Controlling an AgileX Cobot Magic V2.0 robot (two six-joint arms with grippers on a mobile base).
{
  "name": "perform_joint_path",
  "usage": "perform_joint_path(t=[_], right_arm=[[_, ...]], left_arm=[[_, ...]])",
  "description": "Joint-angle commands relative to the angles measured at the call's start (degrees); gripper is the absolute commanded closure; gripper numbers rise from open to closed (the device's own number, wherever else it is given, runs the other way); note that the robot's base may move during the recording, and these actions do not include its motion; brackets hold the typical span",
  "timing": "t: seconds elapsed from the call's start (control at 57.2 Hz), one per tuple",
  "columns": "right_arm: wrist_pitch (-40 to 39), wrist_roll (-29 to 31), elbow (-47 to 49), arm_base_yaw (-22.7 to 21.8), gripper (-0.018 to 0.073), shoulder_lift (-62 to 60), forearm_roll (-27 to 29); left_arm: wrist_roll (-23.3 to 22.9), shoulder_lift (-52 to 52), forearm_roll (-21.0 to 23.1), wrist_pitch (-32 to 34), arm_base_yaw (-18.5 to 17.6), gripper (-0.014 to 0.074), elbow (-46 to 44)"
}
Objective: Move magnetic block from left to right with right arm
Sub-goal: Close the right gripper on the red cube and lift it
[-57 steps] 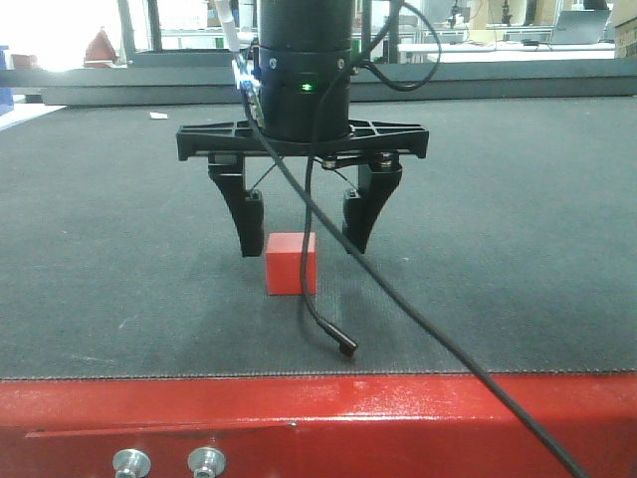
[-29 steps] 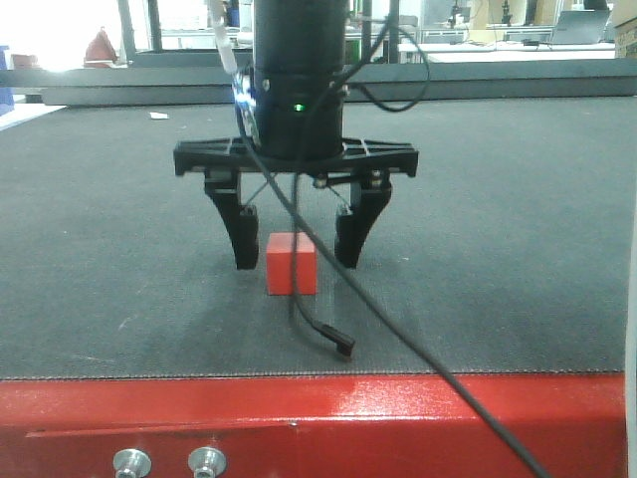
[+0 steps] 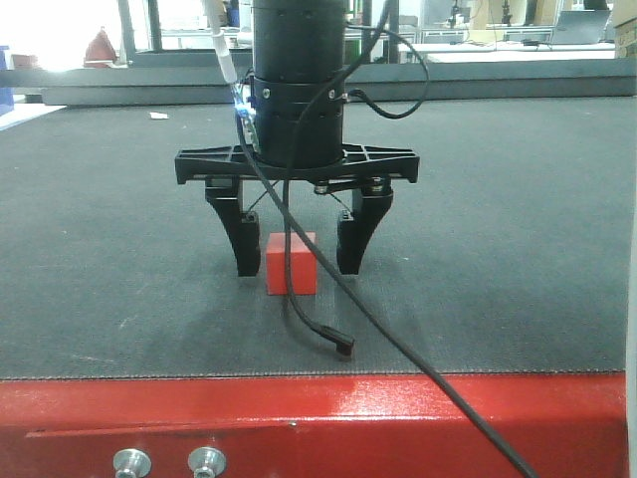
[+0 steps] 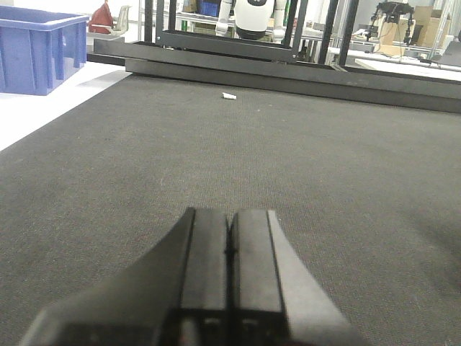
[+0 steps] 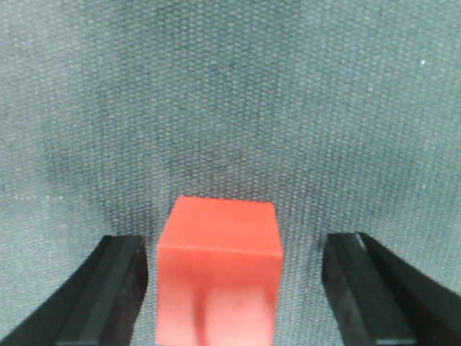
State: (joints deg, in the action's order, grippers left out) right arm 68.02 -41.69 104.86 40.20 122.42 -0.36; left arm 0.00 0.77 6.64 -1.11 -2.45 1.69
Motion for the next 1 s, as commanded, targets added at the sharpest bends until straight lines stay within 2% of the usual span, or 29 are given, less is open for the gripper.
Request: perform_joint_path(t=[0.0,0.105,0.192,0.35,0.664,0.856,0.979], right_arm=[[-0.05,0.18,1.87,0.05,-0.0036,-3.63,-0.64],[-0.05,0.18,1.87,0.05,0.0038,-3.63,-0.69],[-0.05,0.18,1.87,0.05,0.0184,-3.63,-0.69],[-0.09,0.18,1.87,0.05,0.0329,-3.63,-0.69],[0.46,2.02,1.81,-0.49,0.0337,-6.76,-1.78],[0.23,12.88,-0.50,-1.86,0.0337,-11.16,-1.95],[-1.39,19.23,-5.90,-3.63,0.0337,-15.73,-2.15]], left_arm=[[0.00,0.62,0.00,4.36,-0.24,0.0722,0.57],[0.00,0.62,0.00,4.36,-0.24,0.0722,0.57],[0.00,0.62,0.09,4.36,-0.24,0.0722,0.57],[0.00,0.62,0.09,4.36,-0.24,0.0722,0.57],[0.00,0.62,0.09,4.36,-0.24,0.0722,0.57],[0.00,0.62,0.09,4.36,-0.24,0.0722,0.57],[0.00,0.62,0.09,4.36,-0.24,0.0722,0.57]])
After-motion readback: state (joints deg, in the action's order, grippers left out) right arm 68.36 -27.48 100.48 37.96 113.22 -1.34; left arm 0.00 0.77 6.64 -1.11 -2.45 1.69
